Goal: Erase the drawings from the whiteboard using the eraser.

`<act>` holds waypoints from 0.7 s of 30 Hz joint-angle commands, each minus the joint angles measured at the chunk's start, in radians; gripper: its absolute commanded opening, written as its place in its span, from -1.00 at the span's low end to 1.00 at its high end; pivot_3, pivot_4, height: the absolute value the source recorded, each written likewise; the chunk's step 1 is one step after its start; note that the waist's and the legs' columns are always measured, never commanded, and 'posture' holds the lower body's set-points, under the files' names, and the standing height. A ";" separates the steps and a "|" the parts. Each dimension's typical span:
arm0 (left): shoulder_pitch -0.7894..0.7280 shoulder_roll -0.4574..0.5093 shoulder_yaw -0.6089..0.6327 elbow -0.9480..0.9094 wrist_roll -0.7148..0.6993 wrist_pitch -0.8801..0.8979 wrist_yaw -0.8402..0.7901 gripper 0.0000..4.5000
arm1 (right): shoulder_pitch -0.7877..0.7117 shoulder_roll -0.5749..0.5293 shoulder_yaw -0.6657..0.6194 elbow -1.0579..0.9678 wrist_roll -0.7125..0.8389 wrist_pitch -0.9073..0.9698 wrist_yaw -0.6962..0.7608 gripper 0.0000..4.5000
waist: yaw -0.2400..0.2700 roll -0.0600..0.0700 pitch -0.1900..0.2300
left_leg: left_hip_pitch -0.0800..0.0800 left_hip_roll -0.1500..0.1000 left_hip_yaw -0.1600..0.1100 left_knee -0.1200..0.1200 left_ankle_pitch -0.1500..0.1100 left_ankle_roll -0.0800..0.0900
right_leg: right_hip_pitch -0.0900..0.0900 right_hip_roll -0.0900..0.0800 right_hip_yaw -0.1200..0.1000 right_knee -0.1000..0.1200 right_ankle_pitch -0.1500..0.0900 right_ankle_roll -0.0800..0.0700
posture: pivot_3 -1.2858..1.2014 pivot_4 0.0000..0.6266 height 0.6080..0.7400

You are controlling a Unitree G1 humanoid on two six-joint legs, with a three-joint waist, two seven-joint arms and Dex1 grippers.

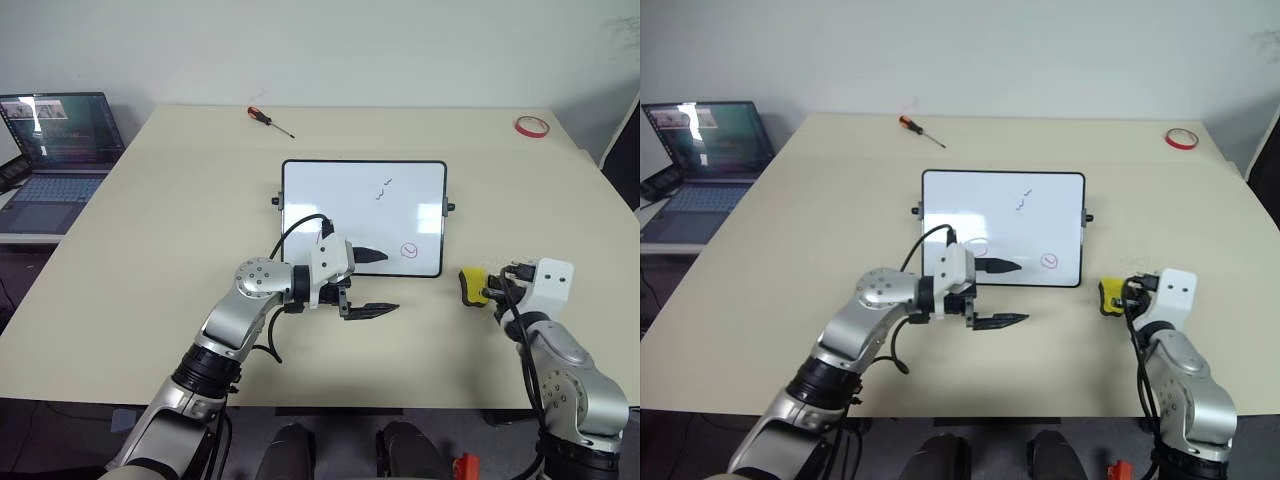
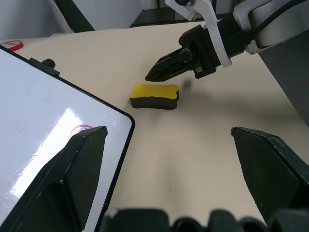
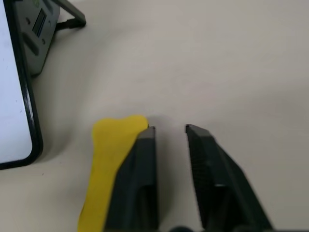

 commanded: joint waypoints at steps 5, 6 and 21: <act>0.034 0.025 0.033 -0.062 -0.029 0.017 -0.005 1.00 | -0.052 0.004 -0.027 -0.018 0.008 -0.030 -0.018 0.67 | -0.001 0.000 0.000 | 0.000 0.000 0.000 0.000 0.000 0.000 | 0.000 0.000 0.000 0.000 0.000 0.000 | 0.03 -0.52 1.00; 0.049 0.037 0.040 -0.080 -0.035 0.025 -0.004 1.00 | -0.056 0.008 -0.028 -0.022 0.014 -0.025 -0.019 0.83 | -0.001 0.000 0.000 | 0.000 0.000 0.000 0.000 0.000 0.000 | 0.000 0.000 0.000 0.000 0.000 0.000 | 0.03 -0.52 1.00; 0.241 0.121 0.136 -0.249 -0.087 0.097 0.076 1.00 | 0.016 0.045 0.029 -0.097 0.030 0.022 -0.005 1.00 | 0.001 0.000 0.000 | 0.000 0.000 0.000 0.000 0.000 0.000 | 0.000 -0.001 0.002 0.000 0.000 0.000 | 0.03 -0.52 1.00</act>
